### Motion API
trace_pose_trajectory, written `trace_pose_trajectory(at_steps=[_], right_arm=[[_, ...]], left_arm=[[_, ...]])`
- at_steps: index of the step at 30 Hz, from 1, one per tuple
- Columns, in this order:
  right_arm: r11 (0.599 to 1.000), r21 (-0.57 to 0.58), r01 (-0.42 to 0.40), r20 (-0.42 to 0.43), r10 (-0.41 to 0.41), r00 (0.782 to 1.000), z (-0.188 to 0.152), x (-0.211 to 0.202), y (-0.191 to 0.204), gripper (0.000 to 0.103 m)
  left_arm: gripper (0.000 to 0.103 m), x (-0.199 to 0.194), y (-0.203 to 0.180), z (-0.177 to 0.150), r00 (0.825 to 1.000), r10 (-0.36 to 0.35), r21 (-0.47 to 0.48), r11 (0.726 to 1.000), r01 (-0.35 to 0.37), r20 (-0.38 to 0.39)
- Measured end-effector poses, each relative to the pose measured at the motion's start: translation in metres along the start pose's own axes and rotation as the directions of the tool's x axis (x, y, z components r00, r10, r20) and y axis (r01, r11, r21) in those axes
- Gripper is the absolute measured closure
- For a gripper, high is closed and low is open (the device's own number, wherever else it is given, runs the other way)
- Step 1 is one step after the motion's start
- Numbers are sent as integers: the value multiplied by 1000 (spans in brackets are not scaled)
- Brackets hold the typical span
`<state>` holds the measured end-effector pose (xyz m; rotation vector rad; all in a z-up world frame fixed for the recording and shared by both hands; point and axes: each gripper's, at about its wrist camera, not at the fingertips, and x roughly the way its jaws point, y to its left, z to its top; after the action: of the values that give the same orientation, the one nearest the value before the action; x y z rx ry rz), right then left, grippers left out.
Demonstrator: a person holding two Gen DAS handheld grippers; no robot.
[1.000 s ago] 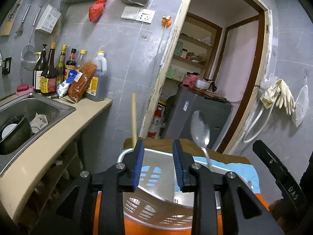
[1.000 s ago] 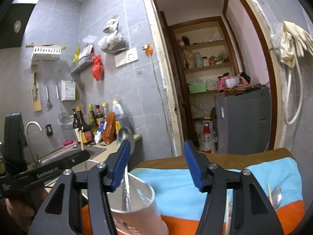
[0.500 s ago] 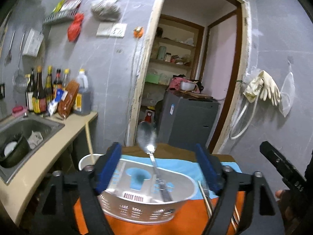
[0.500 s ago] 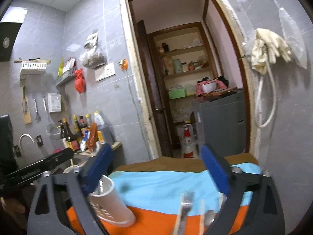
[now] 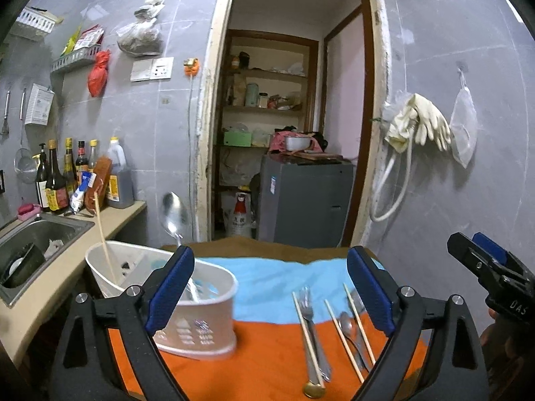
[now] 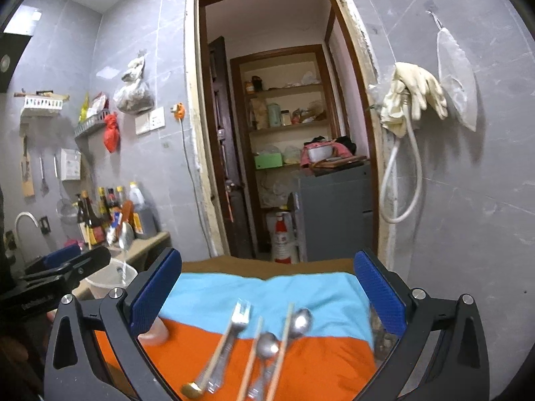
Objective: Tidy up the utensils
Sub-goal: 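Move both tools back down to the remaining utensils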
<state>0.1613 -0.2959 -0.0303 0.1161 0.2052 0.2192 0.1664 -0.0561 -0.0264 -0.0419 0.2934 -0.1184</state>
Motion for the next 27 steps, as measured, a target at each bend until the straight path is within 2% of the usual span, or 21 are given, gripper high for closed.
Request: trace_pose_trajectory(at_steps=[10,17,19,20,23,25,27], right_arm=[[1000,11,1,-115,1,993,-33,11,-39,0],[999,42,-22,-233,31,972,-52,46,-62,0],[998,54,-36,-262,49,964,-55,56,-66,5],[998,54,-39,-284,53,957,-58,62,-68,11],[996,64,-67,-337,85,938,-64,78,-72,26],[994,65,-86,-367,104,924,-68,89,-72,34],[992,64,-110,-395,126,910,-71,98,-71,49]], left_arm=[[13,24,-33,-41,993,21,38,999,-17,-112],[14,63,-44,-68,970,13,45,999,-3,-244],[15,74,-45,-73,963,16,41,999,-6,-269],[16,80,-46,-75,960,18,41,999,-7,-281],[28,99,-47,-81,947,11,35,999,0,-322],[40,111,-46,-83,937,11,32,999,0,-348],[46,124,-44,-86,928,12,22,1000,-5,-373]])
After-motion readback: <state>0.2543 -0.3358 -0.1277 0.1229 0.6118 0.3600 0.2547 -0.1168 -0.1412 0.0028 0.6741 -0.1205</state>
